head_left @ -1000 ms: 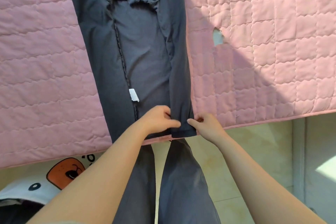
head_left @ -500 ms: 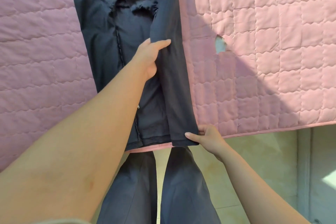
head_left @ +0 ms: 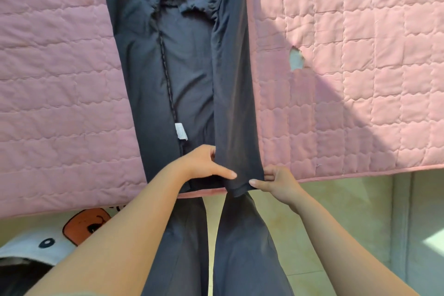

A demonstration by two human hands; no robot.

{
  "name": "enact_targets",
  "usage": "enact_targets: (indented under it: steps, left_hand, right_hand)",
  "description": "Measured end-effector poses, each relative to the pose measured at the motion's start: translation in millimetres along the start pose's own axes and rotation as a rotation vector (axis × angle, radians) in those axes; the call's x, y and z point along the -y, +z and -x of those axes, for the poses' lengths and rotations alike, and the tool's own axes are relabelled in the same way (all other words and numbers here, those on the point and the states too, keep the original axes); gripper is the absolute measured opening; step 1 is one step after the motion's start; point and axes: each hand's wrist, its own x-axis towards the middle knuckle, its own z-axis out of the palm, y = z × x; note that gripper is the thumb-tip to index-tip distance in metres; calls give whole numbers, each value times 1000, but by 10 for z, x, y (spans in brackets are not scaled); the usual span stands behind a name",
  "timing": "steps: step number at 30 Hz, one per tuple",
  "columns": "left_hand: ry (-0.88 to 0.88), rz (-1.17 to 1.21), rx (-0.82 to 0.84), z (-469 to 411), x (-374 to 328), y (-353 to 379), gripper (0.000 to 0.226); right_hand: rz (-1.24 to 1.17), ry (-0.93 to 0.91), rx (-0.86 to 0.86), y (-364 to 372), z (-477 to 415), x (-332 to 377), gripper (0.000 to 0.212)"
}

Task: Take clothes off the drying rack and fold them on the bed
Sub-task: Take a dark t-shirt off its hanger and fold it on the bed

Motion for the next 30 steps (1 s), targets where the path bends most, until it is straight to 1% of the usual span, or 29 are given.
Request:
enact_targets:
  steps: [2, 4, 6, 7, 9, 10, 11, 12, 13, 14, 15, 16, 17, 18, 19, 20, 22, 24, 26, 27, 30]
  left_hand:
    - [-24, -13, 16, 40, 112, 80, 39]
    - [-63, 34, -17, 69, 242, 157, 30]
    - [-91, -25, -111, 92, 357, 215, 18]
    - [-101, -95, -155, 105, 400, 239, 17]
    - [-125, -228, -187, 181, 461, 280, 21]
    - [-136, -311, -191, 243, 462, 295, 20]
    - [-138, -403, -212, 310, 463, 290, 18]
    - [-122, -486, -269, 380, 457, 273, 15]
    - [-76, -545, -369, 432, 475, 237, 11]
    - [4, -595, -499, 490, 501, 178, 5]
    - [122, -658, -640, 521, 542, 119, 8]
    - [261, -754, -749, 549, 593, 36, 21]
    - [387, -875, -794, 552, 658, -39, 37]
    - [483, -994, -804, 553, 721, -118, 54]
    - [541, -1105, -797, 543, 768, -210, 68]
    - [556, -1202, -785, 545, 795, -327, 80]
    - [535, -1354, -766, 550, 841, -615, 89]
    - [486, -1481, -737, 541, 914, -905, 88]
    - [430, -1585, -656, 494, 957, -1102, 91]
    - [419, -1602, -608, 467, 960, -1161, 94]
    - [451, -1486, -527, 414, 922, -1209, 100]
  right_hand:
    - [20, 11, 22, -7, 28, 43, 32]
    - [25, -3, 35, 4, 64, 100, 31]
    - [95, -25, -43, 36, 80, 124, 17]
    - [203, -22, -103, 45, 69, 119, 13]
    - [462, 37, -162, 65, 44, 83, 31]
    - [573, 78, -168, 73, 47, 78, 33]
    - [674, 104, -186, 83, 66, 90, 29]
    - [752, 101, -241, 89, 110, 128, 21]
    - [780, 45, -325, 84, 148, 163, 11]
    - [766, -78, -420, 73, 171, 212, 11]
    - [739, -246, -488, 59, 190, 265, 19]
    - [732, -437, -507, 59, 190, 345, 30]
    - [770, -617, -478, 54, 169, 422, 44]
    - [874, -776, -420, 46, 120, 488, 57]
    - [1031, -906, -350, 23, 54, 542, 69]
    - [1211, -986, -270, -10, -18, 614, 79]
    - [1557, -1065, -148, -135, -182, 762, 88]
    - [1804, -1076, -86, -277, -340, 855, 87]
    - [1951, -1097, -81, -378, -448, 899, 80]
    - [1985, -1105, -98, -385, -482, 922, 79]
    - [1961, -1058, -173, -307, -482, 998, 82]
